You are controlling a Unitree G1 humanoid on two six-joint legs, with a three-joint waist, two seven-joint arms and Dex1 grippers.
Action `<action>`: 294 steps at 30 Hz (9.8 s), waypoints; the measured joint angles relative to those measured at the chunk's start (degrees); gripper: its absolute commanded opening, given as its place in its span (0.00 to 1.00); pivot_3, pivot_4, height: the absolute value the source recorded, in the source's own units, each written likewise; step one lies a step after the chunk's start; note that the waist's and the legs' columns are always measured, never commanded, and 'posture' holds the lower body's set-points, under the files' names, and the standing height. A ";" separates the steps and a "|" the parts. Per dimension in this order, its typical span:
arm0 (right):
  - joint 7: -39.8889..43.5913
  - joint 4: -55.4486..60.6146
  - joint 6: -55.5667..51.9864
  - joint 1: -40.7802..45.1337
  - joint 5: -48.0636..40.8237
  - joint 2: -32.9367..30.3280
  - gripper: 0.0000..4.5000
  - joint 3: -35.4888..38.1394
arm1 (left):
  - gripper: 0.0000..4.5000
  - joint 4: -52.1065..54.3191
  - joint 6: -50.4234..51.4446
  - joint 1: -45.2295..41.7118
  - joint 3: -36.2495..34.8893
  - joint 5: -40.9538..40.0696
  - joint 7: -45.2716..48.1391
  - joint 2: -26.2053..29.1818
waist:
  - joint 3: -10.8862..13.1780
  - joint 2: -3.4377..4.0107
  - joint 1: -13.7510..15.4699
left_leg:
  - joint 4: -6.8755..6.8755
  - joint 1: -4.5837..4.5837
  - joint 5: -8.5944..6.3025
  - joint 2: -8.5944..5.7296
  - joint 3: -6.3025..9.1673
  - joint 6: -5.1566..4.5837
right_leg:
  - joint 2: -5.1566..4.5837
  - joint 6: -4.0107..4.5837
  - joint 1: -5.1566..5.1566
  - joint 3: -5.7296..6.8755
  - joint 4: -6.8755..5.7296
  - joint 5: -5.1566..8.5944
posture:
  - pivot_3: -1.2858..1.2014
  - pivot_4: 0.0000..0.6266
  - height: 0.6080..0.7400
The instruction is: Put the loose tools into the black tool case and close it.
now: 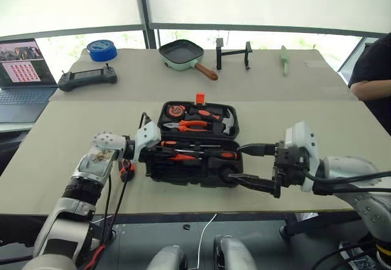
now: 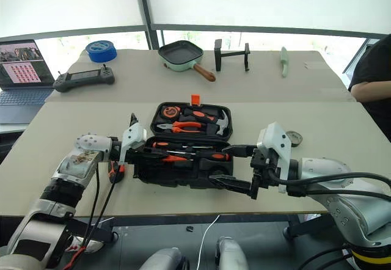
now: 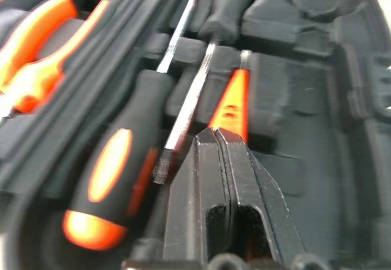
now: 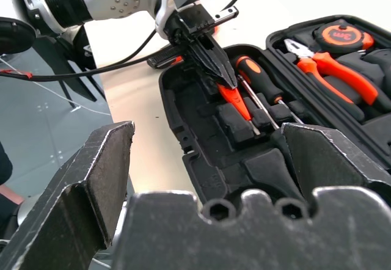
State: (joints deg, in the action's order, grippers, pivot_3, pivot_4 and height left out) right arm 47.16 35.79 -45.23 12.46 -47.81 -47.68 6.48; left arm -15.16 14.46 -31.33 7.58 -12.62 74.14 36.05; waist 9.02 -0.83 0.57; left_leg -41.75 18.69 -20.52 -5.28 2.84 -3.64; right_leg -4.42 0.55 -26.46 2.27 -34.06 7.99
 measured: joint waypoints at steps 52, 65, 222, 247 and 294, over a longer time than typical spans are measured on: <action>4.51 -5.64 6.72 9.35 8.52 9.80 1.00 -9.90 | 0.88 19.63 77.06 1.08 -22.28 -32.70 -71.58 4.63 | -0.02 0.02 -0.02 | 0.98 -1.38 -0.40 -0.22 0.34 1.24 | 0.16 0.65 0.12 -0.03 -0.15 0.11 | 0.52 0.24 1.00; 5.70 -2.80 5.05 6.80 5.76 5.48 1.00 -7.65 | 0.34 14.08 54.59 3.15 -6.41 -22.78 -47.05 19.52 | -0.17 0.35 -0.41 | 1.07 -1.37 -0.40 -0.19 0.29 1.28 | 0.24 0.69 0.05 -0.01 -0.13 0.14 | 0.52 0.24 1.00; 13.83 -49.23 24.51 17.39 32.36 2.34 0.03 -6.69 | 1.00 34.42 29.80 1.05 -7.26 -25.13 -3.86 15.30 | 0.21 0.45 -1.54 | 0.80 -1.04 -0.32 -0.04 0.12 0.51 | 0.16 0.61 -0.04 -0.09 0.00 0.03 | 0.52 0.24 1.00; 16.21 -16.20 19.61 11.92 36.45 1.89 0.03 -26.54 | 1.00 35.64 26.16 4.12 -4.34 -22.79 -1.56 16.49 | 0.30 0.22 -0.10 | 0.71 -0.81 -0.32 -0.09 0.22 0.53 | 0.14 0.60 -0.21 0.07 0.00 0.05 | 0.52 0.24 1.00; 15.90 -44.19 31.42 17.65 42.40 6.17 0.00 -19.67 | 0.01 6.24 4.39 5.44 0.90 4.21 -13.41 9.19 | 0.29 0.20 -0.26 | 0.52 -0.32 -0.29 -0.13 0.21 0.51 | 0.12 0.63 -0.65 0.10 -0.07 -0.01 | 0.52 0.24 1.00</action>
State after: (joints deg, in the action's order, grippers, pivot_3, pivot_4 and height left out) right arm 63.06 -8.39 -13.81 30.10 -5.41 -41.51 -13.19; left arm -8.93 18.85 -25.89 8.49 -8.41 60.72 45.24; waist 9.31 -0.63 0.31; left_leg -41.23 18.36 -20.81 -5.41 3.05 -3.12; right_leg -4.31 1.18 -27.11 2.36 -34.13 7.99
